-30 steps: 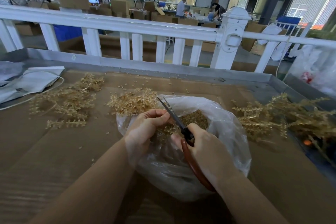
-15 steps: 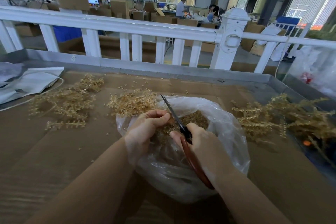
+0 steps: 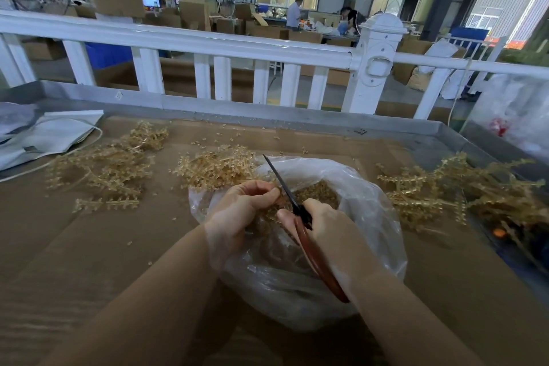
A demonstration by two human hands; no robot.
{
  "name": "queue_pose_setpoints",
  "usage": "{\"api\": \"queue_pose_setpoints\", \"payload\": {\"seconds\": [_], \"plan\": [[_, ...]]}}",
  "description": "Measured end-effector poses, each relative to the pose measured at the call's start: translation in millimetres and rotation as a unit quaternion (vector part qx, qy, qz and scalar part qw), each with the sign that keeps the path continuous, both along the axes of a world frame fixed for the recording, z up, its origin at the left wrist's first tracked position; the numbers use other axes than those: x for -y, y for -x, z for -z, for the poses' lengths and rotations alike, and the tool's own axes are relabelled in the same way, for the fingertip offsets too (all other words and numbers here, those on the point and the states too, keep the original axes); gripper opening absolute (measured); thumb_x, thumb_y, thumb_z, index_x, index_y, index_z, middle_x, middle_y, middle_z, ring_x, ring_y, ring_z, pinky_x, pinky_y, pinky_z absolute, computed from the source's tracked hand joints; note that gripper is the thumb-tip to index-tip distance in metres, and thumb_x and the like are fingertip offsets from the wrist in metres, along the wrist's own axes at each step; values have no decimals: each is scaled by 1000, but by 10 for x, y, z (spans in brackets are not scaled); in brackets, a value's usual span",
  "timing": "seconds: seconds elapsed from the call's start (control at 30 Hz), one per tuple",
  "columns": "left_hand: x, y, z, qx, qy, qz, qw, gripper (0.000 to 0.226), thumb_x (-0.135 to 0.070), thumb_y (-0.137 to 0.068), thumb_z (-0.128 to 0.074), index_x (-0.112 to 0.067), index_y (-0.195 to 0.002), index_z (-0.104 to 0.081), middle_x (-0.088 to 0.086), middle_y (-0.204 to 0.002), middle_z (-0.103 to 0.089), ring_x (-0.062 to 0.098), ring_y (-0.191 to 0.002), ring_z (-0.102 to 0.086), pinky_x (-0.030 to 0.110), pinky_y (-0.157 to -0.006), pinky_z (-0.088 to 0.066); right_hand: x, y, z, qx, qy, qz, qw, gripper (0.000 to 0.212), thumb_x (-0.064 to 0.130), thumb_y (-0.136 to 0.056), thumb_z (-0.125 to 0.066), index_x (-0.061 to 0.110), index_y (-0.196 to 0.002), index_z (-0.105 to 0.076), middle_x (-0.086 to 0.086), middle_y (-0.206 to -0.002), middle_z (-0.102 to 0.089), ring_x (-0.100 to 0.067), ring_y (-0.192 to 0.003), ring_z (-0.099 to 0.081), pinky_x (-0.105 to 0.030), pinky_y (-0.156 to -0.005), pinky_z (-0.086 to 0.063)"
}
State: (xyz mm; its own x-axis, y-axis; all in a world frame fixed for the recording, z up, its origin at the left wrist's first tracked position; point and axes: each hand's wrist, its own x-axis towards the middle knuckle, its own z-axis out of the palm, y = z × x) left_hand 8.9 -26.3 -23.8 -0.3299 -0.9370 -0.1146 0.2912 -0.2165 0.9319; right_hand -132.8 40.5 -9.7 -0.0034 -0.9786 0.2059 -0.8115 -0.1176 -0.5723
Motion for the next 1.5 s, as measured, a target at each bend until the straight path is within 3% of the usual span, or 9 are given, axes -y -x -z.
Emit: {"api": "queue_pose_setpoints", "payload": {"seconds": [0.3, 0.4, 0.63, 0.8, 0.9, 1.13, 1.3, 1.4, 1.5], "plan": [[15, 20, 32, 15, 3, -13, 1000, 21, -5, -81, -66, -18, -64, -68, 3, -63, -67, 13, -56, -63, 26, -55, -50, -7, 18, -43, -3, -15, 6, 1000, 34, 56, -93, -44, 26, -77, -50, 10, -66, -54, -2, -61, -53, -11, -54, -33], [-6, 18, 25, 15, 1, -8, 1000, 16, -3, -82, -64, -13, -71, -66, 4, -63, -66, 14, -56, -63, 24, -52, -52, -20, 18, -42, -4, -14, 4, 1000, 38, 56, -92, -44, 21, -89, -59, 6, -77, -62, -6, -71, -60, -15, -64, -44], [-65, 44, -34, -5, -12, -25, 1000, 4, -5, -83, -65, -8, -83, -63, 7, -68, -67, 18, -62, -65, 28, -61, -55, -52, 34, -143, 2, 74, 18, 997, 28, 56, -87, -54, 28, -84, -52, 14, -67, -53, 2, -61, -52, -9, -54, -38], [-78, 64, -42, -13, -2, -27, 1000, 6, -7, -81, -68, -11, -80, -64, 9, -74, -69, 21, -69, -66, 34, -74, -56, -16, 29, -107, 45, 84, 14, 995, 18, 30, -87, -67, 24, -102, -58, 14, -84, -62, -3, -82, -62, -11, -70, -48], [-99, 48, -5, -31, 20, -30, 999, 5, -11, -79, -68, -12, -84, -67, 9, -81, -71, 24, -81, -66, 38, -85, -54, 17, 44, -125, 109, 91, 28, 989, 17, 12, -87, -67, 22, -99, -62, 8, -86, -66, -6, -81, -63, -16, -73, -51], [-123, 15, 60, -40, 65, -88, 993, 60, -8, -66, -67, -33, -120, -55, -5, -131, -53, 17, -122, -50, 39, -104, -37, 2, 161, -348, 298, 69, 12, 952, 27, -2, -78, -73, 19, -91, -63, -9, -74, -70, -1, -58, -61, -5, -55, -43], [-152, 38, 26, -42, 48, -121, 991, 55, -4, -74, -67, -40, -114, -52, -15, -121, -50, 6, -100, -57, 32, -88, -45, 25, 239, -411, 402, 52, 5, 914, 28, 0, -76, -75, 20, -92, -64, 1, -66, -70, -4, -48, -59, -13, -48, -44], [-147, 30, -35, -21, 48, -146, 988, 54, -4, -77, -67, -36, -118, -51, -6, -129, -47, 16, -117, -50, 41, -104, -39, 62, 289, -429, 460, 46, 5, 887, 29, 4, -74, -77, 27, -89, -68, 0, -67, -67, -10, -44, -51, -21, -42, -42], [-176, 76, -139, -70, 33, -141, 987, 65, -2, -60, -73, -25, -116, -50, 2, -120, -52, 21, -115, -52, 39, -102, -40, 99, 307, -440, 526, 53, -7, 849, 30, 7, -67, -81, 28, -85, -71, -2, -65, -63, -11, -47, -52, -21, -42, -42]]}}
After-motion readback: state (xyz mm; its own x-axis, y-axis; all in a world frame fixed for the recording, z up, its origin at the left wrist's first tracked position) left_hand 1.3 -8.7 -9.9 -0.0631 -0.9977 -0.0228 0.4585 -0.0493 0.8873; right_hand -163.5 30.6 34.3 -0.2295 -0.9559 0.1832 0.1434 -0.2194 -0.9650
